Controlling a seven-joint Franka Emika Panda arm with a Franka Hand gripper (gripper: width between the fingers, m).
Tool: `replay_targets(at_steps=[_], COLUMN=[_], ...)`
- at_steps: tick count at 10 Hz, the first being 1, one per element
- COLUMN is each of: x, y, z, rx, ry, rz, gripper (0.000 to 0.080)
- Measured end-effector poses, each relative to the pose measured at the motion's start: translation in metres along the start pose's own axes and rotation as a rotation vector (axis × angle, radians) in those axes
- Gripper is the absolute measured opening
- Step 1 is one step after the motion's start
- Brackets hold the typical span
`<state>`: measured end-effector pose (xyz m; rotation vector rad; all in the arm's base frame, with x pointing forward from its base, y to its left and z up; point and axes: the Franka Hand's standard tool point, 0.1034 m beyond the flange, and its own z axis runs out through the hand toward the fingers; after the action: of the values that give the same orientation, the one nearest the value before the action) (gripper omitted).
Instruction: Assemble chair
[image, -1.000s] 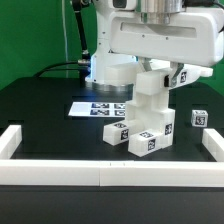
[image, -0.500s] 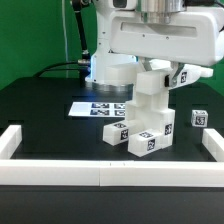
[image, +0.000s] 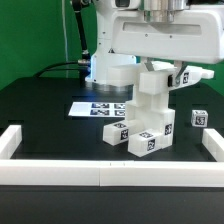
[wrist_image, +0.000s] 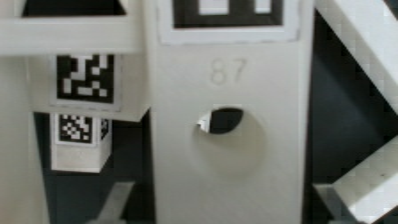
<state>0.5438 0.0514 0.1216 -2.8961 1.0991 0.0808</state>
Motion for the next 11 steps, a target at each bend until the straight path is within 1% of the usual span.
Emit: replay_targets(at_steps=[2,5,11], x=[-0.0002,-0.0046,-0.007], y=[0.0002,0.0056,0.0089], z=[-0.0008,-0.0086,-0.0032], rx=[0.001,0.01,0.001], ry=[0.0,-0.001,-0.008], rz=[0.0,0.002,0.003], gripper=[0.0289,0.0289,0.0289])
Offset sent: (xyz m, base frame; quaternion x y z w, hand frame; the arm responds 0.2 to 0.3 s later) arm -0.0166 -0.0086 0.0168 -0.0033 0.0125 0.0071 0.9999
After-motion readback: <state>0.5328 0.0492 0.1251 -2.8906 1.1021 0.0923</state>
